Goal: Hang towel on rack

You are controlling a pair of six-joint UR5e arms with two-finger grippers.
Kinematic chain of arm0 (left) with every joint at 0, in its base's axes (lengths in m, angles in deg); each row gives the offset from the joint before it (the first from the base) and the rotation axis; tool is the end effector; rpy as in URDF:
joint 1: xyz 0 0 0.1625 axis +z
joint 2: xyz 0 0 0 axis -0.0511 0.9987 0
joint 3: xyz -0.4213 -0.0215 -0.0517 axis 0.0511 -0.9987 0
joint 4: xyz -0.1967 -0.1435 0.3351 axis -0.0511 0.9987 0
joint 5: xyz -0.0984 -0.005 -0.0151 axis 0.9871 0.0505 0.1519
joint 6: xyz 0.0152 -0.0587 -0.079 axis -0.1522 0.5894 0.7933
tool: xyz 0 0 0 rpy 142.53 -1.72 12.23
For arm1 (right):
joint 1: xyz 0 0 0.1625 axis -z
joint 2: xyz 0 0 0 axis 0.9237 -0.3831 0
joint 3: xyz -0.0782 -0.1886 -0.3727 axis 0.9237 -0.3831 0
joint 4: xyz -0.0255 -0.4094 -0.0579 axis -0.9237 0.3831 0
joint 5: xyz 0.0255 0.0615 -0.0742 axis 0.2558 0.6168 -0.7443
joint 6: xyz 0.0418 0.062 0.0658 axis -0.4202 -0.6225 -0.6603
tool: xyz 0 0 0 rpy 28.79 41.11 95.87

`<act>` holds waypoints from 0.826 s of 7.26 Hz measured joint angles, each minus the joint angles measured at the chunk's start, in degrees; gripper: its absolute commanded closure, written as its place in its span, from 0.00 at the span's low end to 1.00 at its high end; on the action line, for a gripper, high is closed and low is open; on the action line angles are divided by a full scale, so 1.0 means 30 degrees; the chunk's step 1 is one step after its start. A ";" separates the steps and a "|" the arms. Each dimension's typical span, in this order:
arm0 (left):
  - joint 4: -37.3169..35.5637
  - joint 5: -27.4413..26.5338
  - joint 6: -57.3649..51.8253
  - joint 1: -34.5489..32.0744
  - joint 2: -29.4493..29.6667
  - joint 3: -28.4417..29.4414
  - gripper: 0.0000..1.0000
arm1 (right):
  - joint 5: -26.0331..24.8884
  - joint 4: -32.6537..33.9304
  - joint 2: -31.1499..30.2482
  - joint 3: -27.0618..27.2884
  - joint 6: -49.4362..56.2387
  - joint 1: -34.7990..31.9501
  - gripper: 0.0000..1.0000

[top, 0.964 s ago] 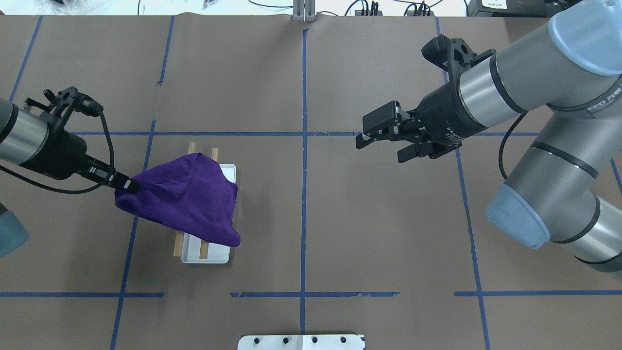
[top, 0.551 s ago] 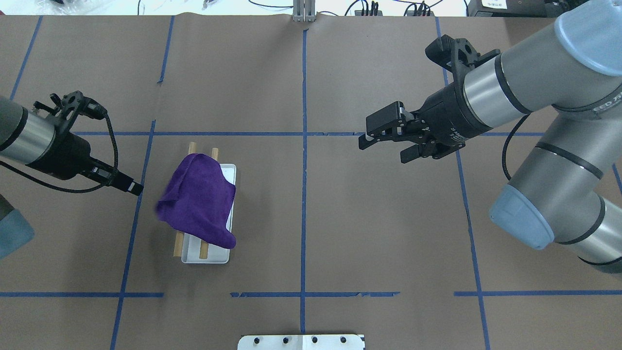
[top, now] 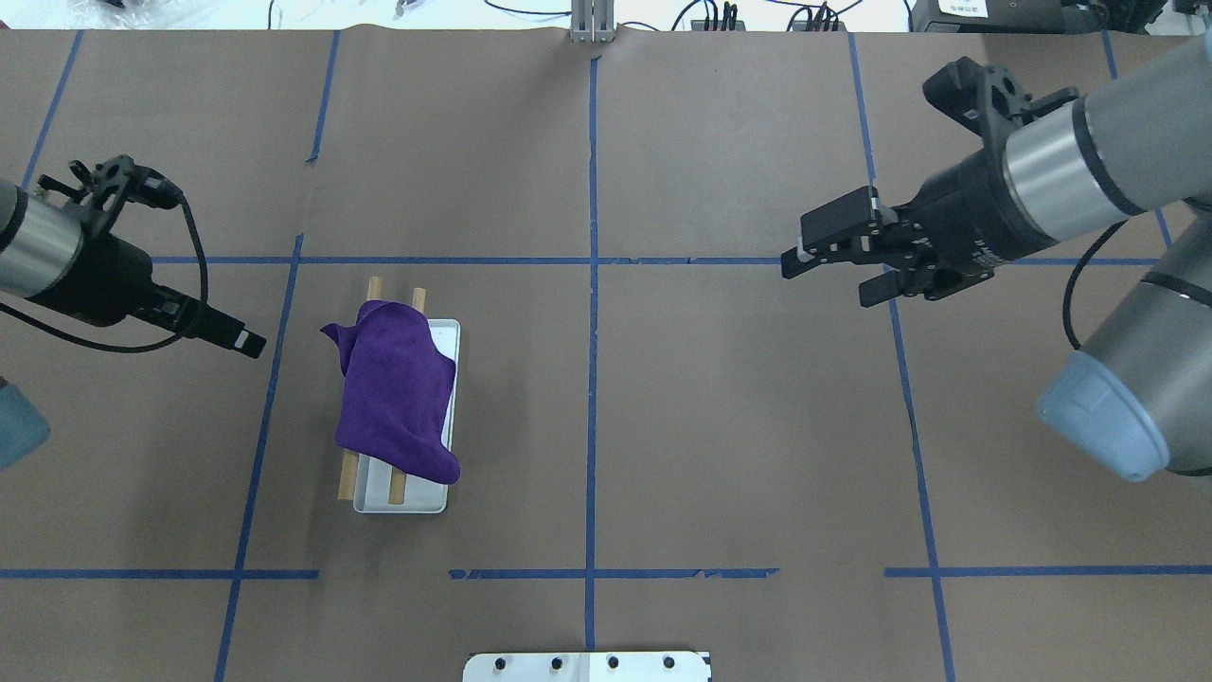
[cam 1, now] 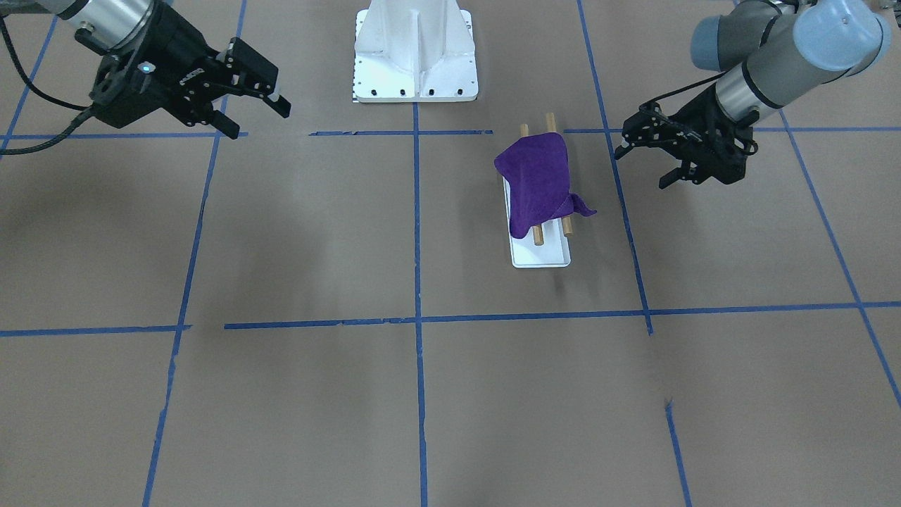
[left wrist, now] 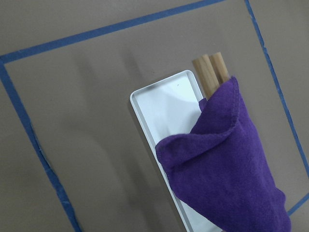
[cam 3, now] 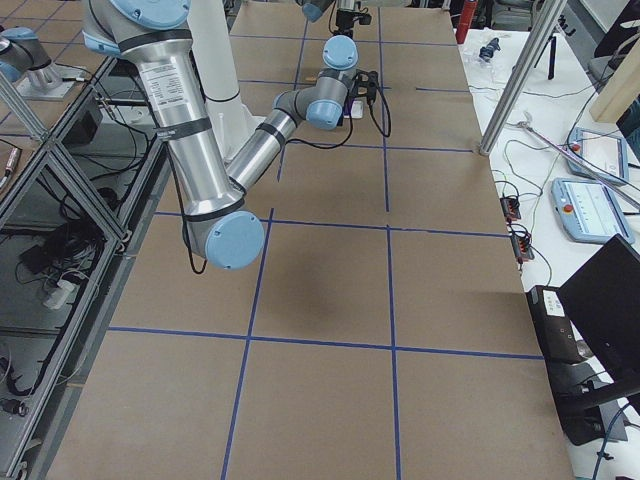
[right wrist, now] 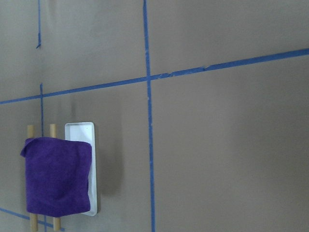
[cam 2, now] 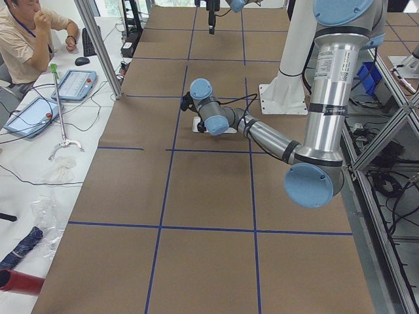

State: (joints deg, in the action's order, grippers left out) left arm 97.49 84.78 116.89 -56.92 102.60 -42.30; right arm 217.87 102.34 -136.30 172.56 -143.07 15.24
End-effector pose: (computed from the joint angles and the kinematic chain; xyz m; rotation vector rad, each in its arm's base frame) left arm 0.2542 -0.4500 0.3876 0.2290 1.1488 0.3544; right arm -0.2529 -0.4263 0.2341 0.0088 -1.2852 0.0822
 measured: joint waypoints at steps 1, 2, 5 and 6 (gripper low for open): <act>-0.0058 -0.0042 -0.1857 -0.1259 -0.0126 0.0696 0.00 | 0.0723 0.0027 -0.1390 -0.0070 0.1763 -0.1145 0.00; -0.0130 -0.0096 -0.4245 -0.2577 -0.0399 0.1436 0.00 | 0.1102 0.0081 -0.2735 -0.0386 0.3906 -0.2277 0.00; -0.0205 -0.0356 -0.9957 -0.6297 -0.1893 0.3183 0.00 | 0.1256 0.0216 -0.5807 -0.2829 1.1823 -0.5994 0.00; -0.0223 -0.0504 -1.1643 -0.7579 -0.2282 0.3765 0.00 | 0.1184 0.0316 -0.6458 -0.4097 1.5261 -0.7325 0.00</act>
State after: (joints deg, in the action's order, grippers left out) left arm 96.83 83.27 81.96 -79.66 95.76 -31.00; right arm 221.42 103.29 -155.67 160.27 -97.29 -6.74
